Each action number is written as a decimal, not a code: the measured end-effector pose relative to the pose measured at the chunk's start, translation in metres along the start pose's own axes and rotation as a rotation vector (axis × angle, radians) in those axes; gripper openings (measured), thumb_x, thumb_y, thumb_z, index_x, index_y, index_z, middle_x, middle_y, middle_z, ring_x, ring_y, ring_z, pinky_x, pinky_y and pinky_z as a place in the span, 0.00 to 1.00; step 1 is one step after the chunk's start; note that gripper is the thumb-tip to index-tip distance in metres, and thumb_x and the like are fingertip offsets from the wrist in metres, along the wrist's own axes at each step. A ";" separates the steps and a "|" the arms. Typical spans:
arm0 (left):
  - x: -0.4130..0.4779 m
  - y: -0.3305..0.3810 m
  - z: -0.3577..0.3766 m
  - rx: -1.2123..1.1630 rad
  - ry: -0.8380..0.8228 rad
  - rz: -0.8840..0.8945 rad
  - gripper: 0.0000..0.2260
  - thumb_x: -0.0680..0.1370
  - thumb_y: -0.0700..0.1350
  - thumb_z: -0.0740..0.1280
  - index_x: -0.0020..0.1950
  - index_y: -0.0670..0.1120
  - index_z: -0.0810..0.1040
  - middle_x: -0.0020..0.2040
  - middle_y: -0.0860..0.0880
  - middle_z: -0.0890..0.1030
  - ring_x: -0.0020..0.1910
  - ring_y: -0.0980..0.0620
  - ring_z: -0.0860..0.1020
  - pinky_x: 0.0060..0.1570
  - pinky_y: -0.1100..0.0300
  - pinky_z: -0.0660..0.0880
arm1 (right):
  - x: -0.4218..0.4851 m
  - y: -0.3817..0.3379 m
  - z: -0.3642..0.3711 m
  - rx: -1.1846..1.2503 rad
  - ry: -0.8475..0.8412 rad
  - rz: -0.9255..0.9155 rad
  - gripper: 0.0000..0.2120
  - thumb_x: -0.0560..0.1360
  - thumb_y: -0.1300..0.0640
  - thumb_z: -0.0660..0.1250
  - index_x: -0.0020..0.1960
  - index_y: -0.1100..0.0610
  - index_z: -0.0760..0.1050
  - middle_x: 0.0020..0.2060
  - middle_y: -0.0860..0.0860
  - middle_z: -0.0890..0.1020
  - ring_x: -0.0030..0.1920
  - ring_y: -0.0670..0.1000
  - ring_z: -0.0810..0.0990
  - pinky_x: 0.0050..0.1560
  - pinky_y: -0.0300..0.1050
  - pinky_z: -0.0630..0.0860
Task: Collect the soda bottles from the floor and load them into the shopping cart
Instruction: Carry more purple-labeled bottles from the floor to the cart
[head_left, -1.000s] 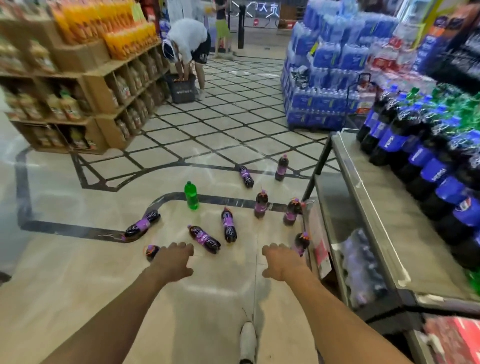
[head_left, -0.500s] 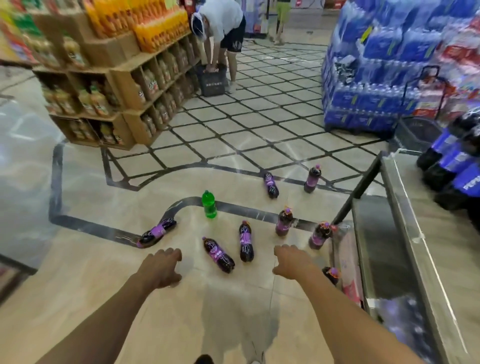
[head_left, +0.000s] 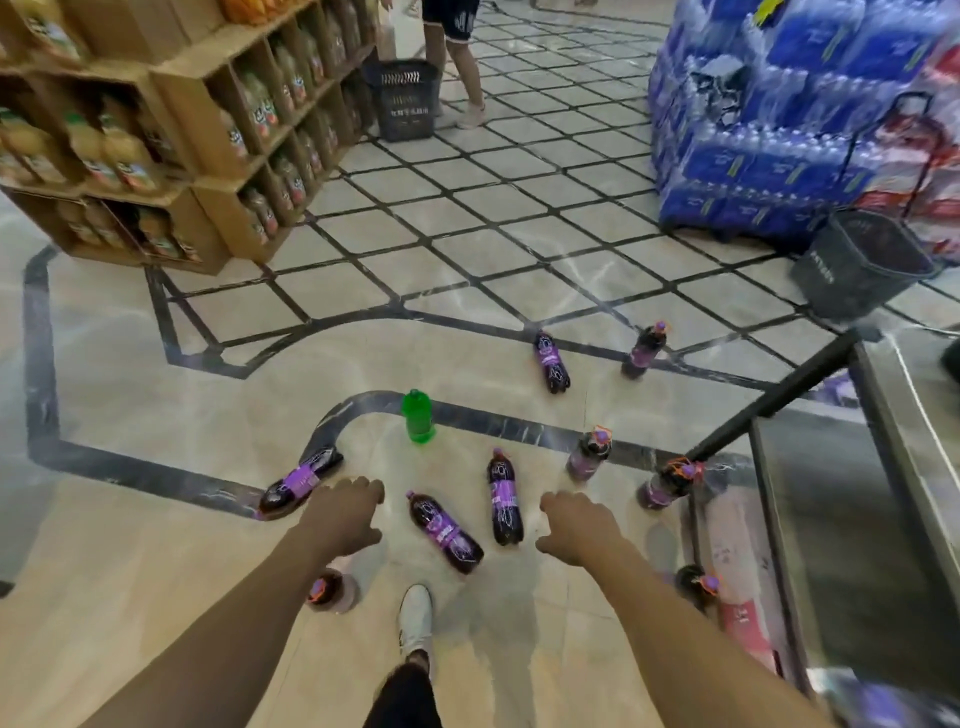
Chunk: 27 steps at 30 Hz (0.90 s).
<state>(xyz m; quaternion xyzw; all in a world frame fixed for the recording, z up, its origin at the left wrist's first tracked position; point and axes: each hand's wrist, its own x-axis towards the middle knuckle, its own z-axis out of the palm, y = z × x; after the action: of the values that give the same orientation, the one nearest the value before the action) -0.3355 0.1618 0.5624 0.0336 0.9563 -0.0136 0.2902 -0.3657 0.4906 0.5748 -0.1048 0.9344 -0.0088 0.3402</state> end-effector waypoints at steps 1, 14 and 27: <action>0.019 -0.009 -0.003 0.001 -0.012 0.015 0.24 0.77 0.56 0.69 0.69 0.51 0.69 0.66 0.49 0.75 0.64 0.47 0.75 0.59 0.51 0.74 | 0.014 -0.008 -0.001 0.017 -0.011 0.017 0.28 0.80 0.45 0.68 0.76 0.53 0.66 0.70 0.55 0.74 0.68 0.58 0.74 0.64 0.53 0.73; 0.272 -0.092 0.102 0.004 -0.207 0.105 0.25 0.77 0.58 0.69 0.71 0.51 0.68 0.67 0.48 0.74 0.65 0.44 0.73 0.61 0.50 0.71 | 0.226 -0.046 0.130 0.181 -0.171 0.141 0.27 0.81 0.44 0.65 0.77 0.53 0.66 0.69 0.53 0.74 0.67 0.56 0.74 0.62 0.50 0.74; 0.521 -0.076 0.424 0.131 -0.288 0.265 0.36 0.74 0.55 0.75 0.77 0.50 0.63 0.73 0.47 0.69 0.69 0.44 0.71 0.62 0.50 0.71 | 0.505 -0.064 0.449 0.360 -0.262 0.185 0.34 0.76 0.47 0.73 0.76 0.55 0.63 0.71 0.56 0.70 0.69 0.59 0.70 0.62 0.55 0.75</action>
<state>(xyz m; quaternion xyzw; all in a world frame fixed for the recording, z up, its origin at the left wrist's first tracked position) -0.5376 0.0963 -0.0793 0.1758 0.8891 -0.0421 0.4205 -0.4447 0.3504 -0.0847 0.0432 0.8714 -0.1302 0.4710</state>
